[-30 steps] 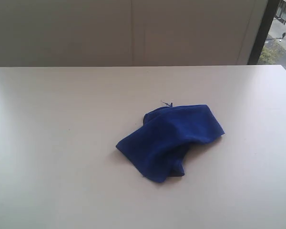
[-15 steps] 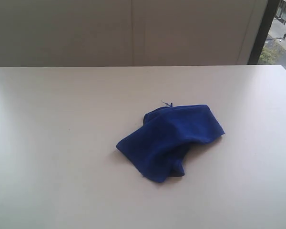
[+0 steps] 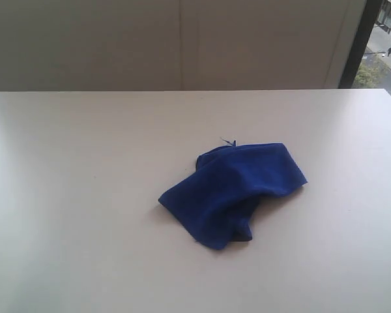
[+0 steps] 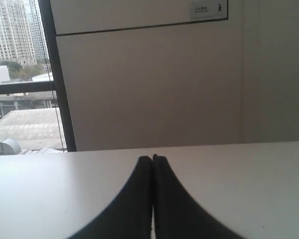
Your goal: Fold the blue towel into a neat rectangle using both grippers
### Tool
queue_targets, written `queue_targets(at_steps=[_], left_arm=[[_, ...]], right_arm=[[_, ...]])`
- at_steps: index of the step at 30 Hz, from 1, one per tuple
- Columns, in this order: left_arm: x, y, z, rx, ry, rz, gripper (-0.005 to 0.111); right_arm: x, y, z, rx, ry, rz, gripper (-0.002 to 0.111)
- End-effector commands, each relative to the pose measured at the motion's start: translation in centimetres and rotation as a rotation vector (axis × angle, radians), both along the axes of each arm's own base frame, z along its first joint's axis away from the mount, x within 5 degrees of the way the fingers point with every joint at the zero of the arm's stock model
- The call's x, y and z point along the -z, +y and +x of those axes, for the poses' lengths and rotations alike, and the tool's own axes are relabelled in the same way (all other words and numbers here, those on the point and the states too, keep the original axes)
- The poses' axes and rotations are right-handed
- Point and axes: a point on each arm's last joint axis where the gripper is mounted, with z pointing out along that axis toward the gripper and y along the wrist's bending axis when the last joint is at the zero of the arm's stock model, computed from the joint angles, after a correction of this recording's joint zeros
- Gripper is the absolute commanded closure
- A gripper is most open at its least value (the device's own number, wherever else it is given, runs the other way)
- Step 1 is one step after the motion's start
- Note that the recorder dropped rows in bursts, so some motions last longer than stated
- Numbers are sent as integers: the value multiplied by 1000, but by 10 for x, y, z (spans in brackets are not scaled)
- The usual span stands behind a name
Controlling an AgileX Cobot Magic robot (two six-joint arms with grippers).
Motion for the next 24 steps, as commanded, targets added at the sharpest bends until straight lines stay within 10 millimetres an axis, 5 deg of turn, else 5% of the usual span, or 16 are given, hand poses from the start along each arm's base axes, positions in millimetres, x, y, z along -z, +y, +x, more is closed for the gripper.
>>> queue_targets(at_steps=[1,10,20,24], left_arm=[[-5,0,-1,-4,-58,-14,107],[-25,2,-9,41,-307,-185,107],[-20,1,-6,49,-249,-220,107],[-30,2,-11,62,-369,-230,107]], right_arm=[[0,0,0,-2,-11,-5,108],[0,0,0,-2,-11,-5,108],[0,0,0,-2,-11,-5,108],[0,0,0,-2,-11,-5,108]])
